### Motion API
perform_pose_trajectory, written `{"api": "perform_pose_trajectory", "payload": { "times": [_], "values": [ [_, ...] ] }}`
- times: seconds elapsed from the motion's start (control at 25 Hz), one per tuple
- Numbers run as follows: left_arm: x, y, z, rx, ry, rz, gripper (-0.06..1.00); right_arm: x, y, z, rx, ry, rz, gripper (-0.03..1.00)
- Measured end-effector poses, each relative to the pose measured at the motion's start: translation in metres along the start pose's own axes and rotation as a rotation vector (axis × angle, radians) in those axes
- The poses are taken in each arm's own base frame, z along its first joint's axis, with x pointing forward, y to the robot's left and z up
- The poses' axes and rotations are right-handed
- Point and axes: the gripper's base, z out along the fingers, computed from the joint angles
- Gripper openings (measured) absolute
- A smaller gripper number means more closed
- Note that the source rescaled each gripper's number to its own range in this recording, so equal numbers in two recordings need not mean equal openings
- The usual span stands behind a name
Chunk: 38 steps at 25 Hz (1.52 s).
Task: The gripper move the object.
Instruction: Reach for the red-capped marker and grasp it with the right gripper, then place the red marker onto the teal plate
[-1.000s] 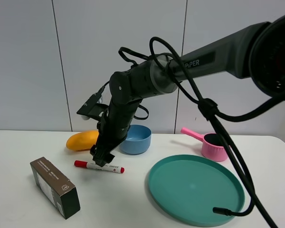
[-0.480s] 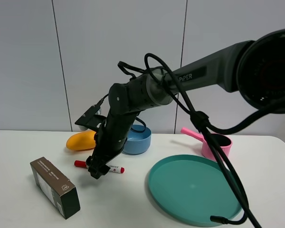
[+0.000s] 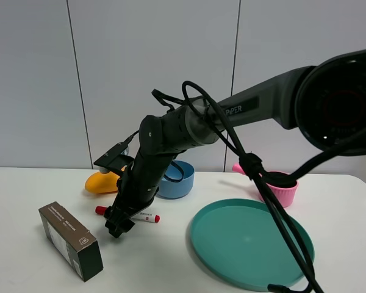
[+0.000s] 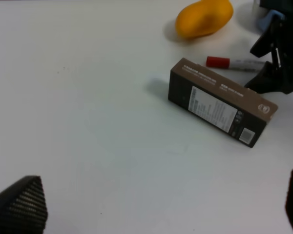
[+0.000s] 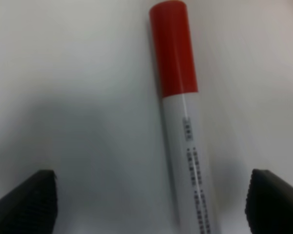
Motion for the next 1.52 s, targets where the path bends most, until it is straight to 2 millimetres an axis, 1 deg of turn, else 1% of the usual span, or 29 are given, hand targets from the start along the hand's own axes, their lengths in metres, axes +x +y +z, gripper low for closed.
{"api": "perform_pose_trajectory", "payload": {
  "times": [0.24,0.32,0.56,0.8,0.88,0.92,1.2,1.36,1.44,1.52],
  "values": [
    [0.0,0.0,0.0,0.0,0.0,0.0,1.0,0.007,-0.013,-0.001,0.009,-0.002,0.035,0.62],
    [0.0,0.0,0.0,0.0,0.0,0.0,1.0,0.009,-0.016,-0.002,0.013,-0.001,0.042,0.57],
    [0.0,0.0,0.0,0.0,0.0,0.0,1.0,0.01,-0.018,-0.001,0.013,0.001,0.05,0.31],
    [0.0,0.0,0.0,0.0,0.0,0.0,1.0,0.011,-0.016,-0.001,0.002,0.01,0.084,0.13],
    [0.0,0.0,0.0,0.0,0.0,0.0,1.0,0.012,-0.016,-0.001,-0.006,0.02,0.086,0.03],
    [0.0,0.0,0.0,0.0,0.0,0.0,1.0,0.012,-0.016,-0.001,-0.006,0.02,0.087,0.0],
    [0.0,0.0,0.0,0.0,0.0,0.0,1.0,0.012,-0.016,-0.001,-0.007,0.022,0.103,0.0],
    [0.0,0.0,0.0,0.0,0.0,0.0,1.0,0.011,-0.016,-0.006,-0.01,0.024,0.121,0.0],
    [0.0,0.0,0.0,0.0,0.0,0.0,1.0,0.007,-0.016,-0.014,-0.017,0.028,0.122,0.0],
    [0.0,0.0,0.0,0.0,0.0,0.0,1.0,0.002,-0.017,-0.026,-0.022,0.026,0.124,0.0]
  ]
}}
